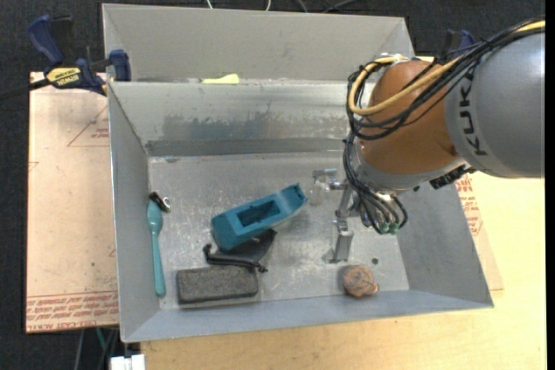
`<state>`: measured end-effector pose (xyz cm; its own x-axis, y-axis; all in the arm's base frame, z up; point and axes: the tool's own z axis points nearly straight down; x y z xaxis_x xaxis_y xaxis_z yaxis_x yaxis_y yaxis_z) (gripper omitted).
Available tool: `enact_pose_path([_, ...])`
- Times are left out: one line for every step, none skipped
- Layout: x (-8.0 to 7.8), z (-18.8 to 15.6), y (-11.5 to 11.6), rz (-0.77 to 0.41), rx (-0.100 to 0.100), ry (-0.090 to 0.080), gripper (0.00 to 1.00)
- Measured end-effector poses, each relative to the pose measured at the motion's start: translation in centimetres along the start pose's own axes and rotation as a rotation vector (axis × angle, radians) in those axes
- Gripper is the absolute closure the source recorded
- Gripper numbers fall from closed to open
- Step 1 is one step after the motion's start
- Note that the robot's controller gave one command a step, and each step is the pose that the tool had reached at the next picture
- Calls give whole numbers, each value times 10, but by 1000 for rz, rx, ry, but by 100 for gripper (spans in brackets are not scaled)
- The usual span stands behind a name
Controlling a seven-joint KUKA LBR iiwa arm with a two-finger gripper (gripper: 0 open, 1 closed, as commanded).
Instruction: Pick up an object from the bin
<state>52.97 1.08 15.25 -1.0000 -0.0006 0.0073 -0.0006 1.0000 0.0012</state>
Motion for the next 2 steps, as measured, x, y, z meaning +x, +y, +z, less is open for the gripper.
enact_pose_path([-2,-5,0,0,0,-8,0])
enact_pose_path([-10,-15,29,-65,0,-7,0])
